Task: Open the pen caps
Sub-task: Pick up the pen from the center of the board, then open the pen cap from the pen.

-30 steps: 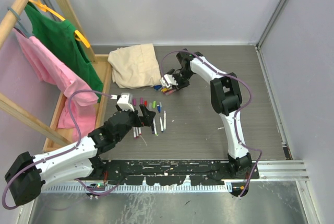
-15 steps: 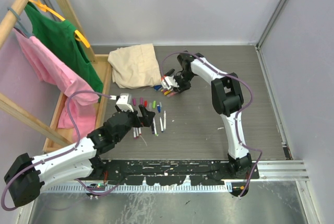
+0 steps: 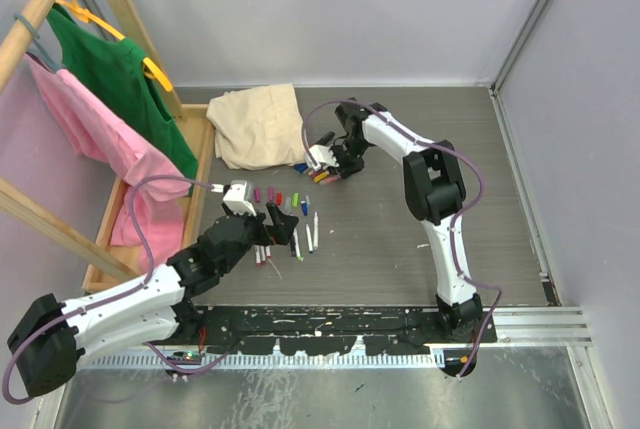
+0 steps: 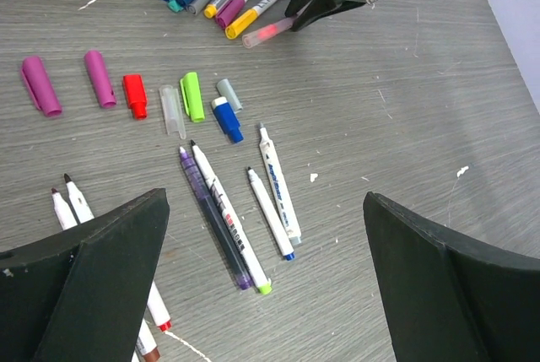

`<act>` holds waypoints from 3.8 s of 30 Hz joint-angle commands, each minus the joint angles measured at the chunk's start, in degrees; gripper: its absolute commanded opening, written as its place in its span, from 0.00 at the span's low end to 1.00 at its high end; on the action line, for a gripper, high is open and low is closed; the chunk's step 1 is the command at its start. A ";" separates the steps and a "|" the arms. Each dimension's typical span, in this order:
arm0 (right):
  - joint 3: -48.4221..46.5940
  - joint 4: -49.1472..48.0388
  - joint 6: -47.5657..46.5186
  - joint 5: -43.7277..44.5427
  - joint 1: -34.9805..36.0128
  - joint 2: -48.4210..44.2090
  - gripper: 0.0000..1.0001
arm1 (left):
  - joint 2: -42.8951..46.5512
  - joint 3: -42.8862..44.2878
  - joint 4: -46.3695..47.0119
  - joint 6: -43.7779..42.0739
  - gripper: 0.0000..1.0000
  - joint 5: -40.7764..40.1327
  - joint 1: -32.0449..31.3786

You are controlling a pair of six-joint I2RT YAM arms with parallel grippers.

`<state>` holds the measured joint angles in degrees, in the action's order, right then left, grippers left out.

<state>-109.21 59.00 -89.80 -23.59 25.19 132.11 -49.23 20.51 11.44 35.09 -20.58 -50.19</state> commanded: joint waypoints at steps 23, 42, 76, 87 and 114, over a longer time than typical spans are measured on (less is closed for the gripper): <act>27.01 -14.53 45.70 -25.84 -2.07 -34.24 0.01 | 0.67 -4.87 31.69 8.00 0.99 22.18 6.72; 50.97 -44.16 82.41 -51.35 -5.68 -54.80 0.01 | -14.47 0.10 57.09 18.83 0.94 29.25 9.78; 54.49 -50.03 88.22 -50.64 -4.34 -52.18 0.01 | -25.66 6.19 56.34 17.10 0.38 22.67 3.60; 56.06 -52.12 90.96 -49.21 -4.02 -52.66 0.18 | -24.92 6.30 54.84 15.47 0.00 22.78 3.54; 60.79 -65.42 101.75 -52.09 0.83 -51.26 0.01 | -21.52 13.93 46.66 13.07 0.00 28.76 13.24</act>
<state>-47.00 -5.30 10.94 -72.27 24.69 80.38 -75.07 27.57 61.28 50.11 6.48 -44.05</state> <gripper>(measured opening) 0.169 0.071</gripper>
